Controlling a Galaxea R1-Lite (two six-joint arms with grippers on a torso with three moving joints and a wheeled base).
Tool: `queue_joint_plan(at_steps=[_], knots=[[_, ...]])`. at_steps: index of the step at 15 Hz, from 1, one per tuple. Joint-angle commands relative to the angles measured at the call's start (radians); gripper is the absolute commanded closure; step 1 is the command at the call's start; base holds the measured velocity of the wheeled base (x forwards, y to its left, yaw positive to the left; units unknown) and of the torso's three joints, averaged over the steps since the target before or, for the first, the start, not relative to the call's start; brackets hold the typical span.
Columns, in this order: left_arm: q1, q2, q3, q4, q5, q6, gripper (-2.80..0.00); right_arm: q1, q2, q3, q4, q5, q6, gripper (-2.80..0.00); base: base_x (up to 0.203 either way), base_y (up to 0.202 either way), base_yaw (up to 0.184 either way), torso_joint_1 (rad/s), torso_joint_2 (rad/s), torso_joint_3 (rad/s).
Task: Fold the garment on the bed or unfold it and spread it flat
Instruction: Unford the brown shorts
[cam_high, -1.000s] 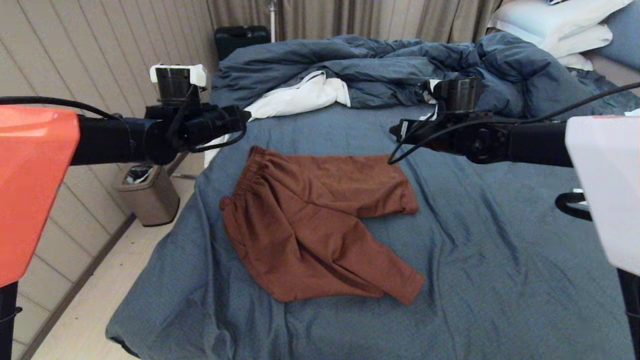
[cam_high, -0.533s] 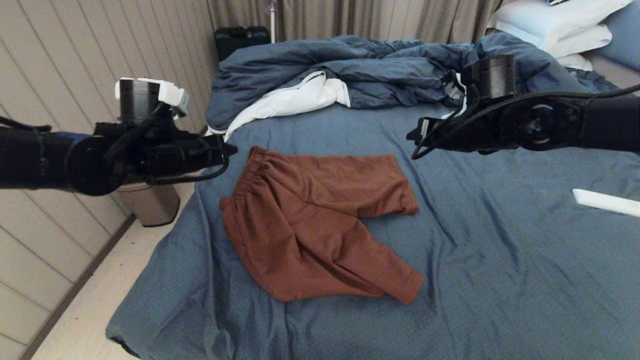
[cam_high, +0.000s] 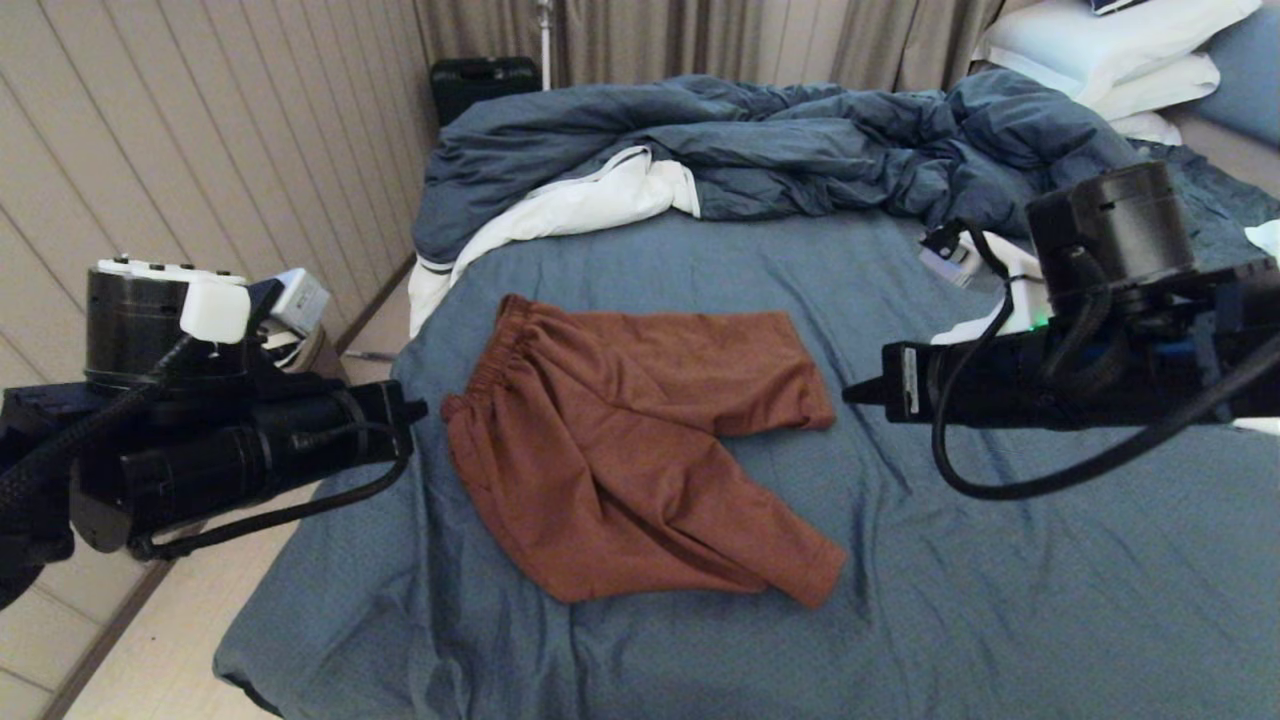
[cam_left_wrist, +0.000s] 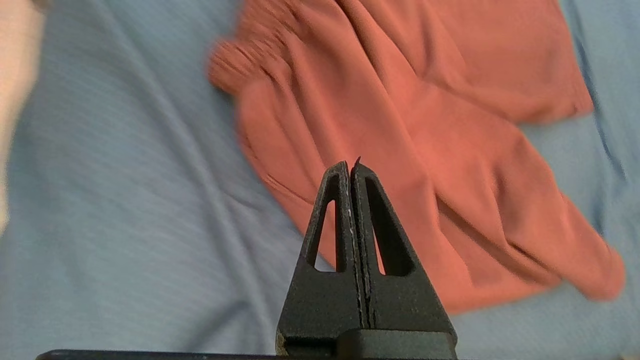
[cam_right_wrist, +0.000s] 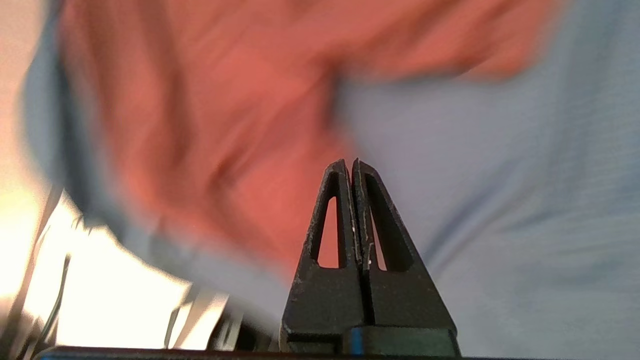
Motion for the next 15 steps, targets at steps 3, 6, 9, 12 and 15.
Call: queue_joint_plan(at_steps=[3, 6, 9, 12, 15], knots=[[-0.156, 0.130, 0.059, -0.094, 0.035, -0.036, 0.00, 0.109, 0.084, -0.046, 0.061, 0.039, -0.007, 0.00, 0.000, 0.000, 0.000, 0.000, 0.00, 0.000], [-0.233, 0.195, 0.061, -0.117, 0.051, -0.072, 0.00, 0.192, 0.160, -0.066, 0.062, 0.041, -0.005, 0.00, 0.000, 0.000, 0.000, 0.000, 0.00, 0.000], [-0.263, 0.282, 0.068, -0.150, 0.101, -0.093, 0.00, 0.281, 0.222, -0.073, 0.060, 0.043, -0.006, 0.00, 0.000, 0.000, 0.000, 0.000, 0.00, 0.000], [-0.279, 0.331, 0.095, -0.227, 0.110, -0.091, 0.00, 0.327, 0.262, -0.058, 0.060, 0.063, -0.010, 0.00, 0.000, 0.000, 0.000, 0.000, 0.00, 0.000], [-0.291, 0.338, 0.126, -0.269, 0.118, -0.091, 0.00, 0.356, 0.303, -0.054, 0.059, 0.063, -0.010, 0.00, 0.000, 0.000, 0.000, 0.000, 0.00, 0.000]])
